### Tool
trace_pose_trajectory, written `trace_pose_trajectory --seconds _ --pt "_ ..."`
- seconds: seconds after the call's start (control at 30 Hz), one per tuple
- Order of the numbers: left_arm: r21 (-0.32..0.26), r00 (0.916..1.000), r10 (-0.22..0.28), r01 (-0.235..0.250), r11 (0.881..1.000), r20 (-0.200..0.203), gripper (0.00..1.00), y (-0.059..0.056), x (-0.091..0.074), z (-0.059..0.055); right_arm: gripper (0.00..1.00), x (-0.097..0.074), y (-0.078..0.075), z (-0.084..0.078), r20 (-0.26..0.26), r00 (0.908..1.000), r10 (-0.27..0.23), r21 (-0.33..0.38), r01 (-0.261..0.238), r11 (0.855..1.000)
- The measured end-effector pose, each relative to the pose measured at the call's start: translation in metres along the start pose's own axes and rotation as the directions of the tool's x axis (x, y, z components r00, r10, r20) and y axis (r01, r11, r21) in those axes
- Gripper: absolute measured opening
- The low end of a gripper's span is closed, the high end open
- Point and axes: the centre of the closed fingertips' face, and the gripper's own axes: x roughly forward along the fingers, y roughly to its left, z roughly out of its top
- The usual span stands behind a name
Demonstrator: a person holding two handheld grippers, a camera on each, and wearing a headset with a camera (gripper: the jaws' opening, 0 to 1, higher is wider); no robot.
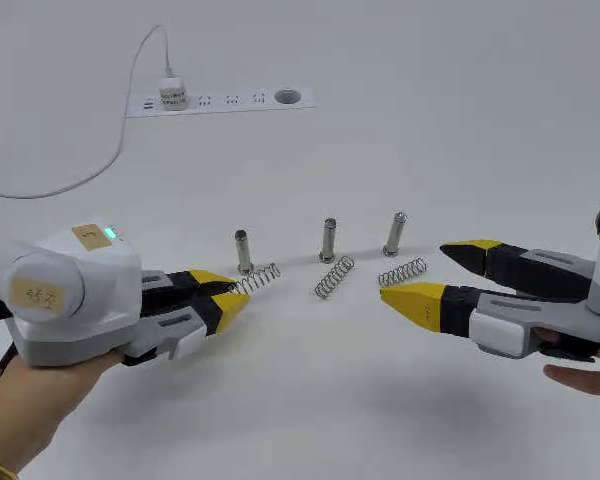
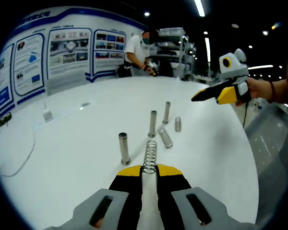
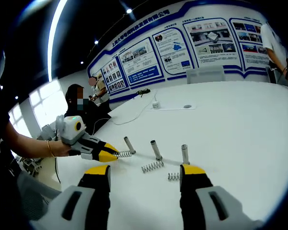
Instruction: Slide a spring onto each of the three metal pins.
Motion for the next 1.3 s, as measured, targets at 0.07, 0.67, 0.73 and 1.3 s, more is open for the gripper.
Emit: trace_pose_trajectory --seconds 0.07,0.67,0.73,1.3 --pt "-0.016 0.9998 0.004 -0.004 1.0 0.018 0.09 -0.003 -0.003 0.003 0.59 0.001 0.004 0.003 0.016 0.9998 0.014 0.019 -0.014 1.0" --pt "-0.206 0.9783 0.031 0.012 0.978 0.205 0.09 -0.027 -0.024 0.031 0.5 0.026 0.043 0.022 0.109 0.987 0.117 0.149 -0.133 0.98" --pt "-0.215 0.9763 0.028 0.019 0.977 0.215 0.09 -0.03 -0.025 0.033 0.49 0.031 0.048 0.022 0.113 0.9852 0.129 0.164 -0.147 0.975" --pt "-0.28 0.9511 0.009 0.081 0.957 0.309 0.1 -0.051 -0.035 0.044 0.31 0.05 0.069 0.02 0.165 0.9674 0.192 0.372 -0.241 0.897"
